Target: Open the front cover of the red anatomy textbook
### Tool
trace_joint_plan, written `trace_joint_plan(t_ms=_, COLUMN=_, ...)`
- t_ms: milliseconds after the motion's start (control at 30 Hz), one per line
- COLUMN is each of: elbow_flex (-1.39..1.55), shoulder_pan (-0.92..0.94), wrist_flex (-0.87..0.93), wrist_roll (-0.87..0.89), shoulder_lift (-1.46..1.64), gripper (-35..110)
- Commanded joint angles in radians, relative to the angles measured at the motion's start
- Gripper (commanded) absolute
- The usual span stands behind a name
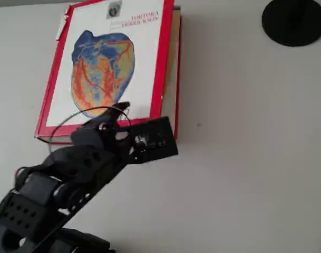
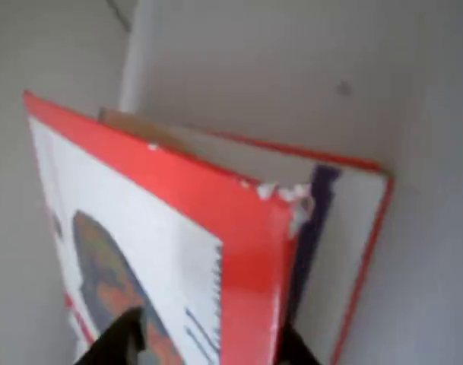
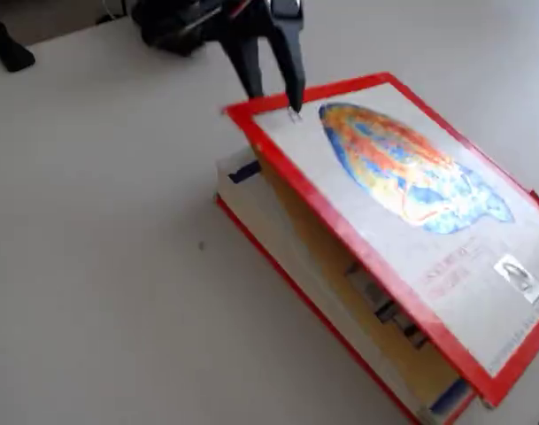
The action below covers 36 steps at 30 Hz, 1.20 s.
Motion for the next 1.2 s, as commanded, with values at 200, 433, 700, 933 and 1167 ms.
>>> trace_joint_plan(t_ms=200, elbow_flex=-0.436, shoulder_pan=-0.147, wrist_flex=0.275, wrist_roll=0.006, shoulder_lift=0.075, gripper=21)
trace_joint_plan(t_ms=433, elbow_flex=-0.669, shoulder_pan=-0.249, wrist_flex=0.425, wrist_roll=0.017, shoulder_lift=0.029, gripper=22)
trace_joint_plan(t_ms=700, elbow_flex=-0.845, shoulder_pan=-0.397, wrist_flex=0.499, wrist_roll=0.021, shoulder_lift=-0.057, gripper=25)
trace_joint_plan(t_ms=933, elbow_flex=-0.968, shoulder_pan=-0.476, wrist_flex=0.499, wrist_roll=0.048, shoulder_lift=-0.173, gripper=25)
trace_joint_plan(t_ms=1167, elbow_flex=-1.086, shoulder_pan=-0.586, wrist_flex=0.517, wrist_roll=0.063, shoulder_lift=-0.255, gripper=25)
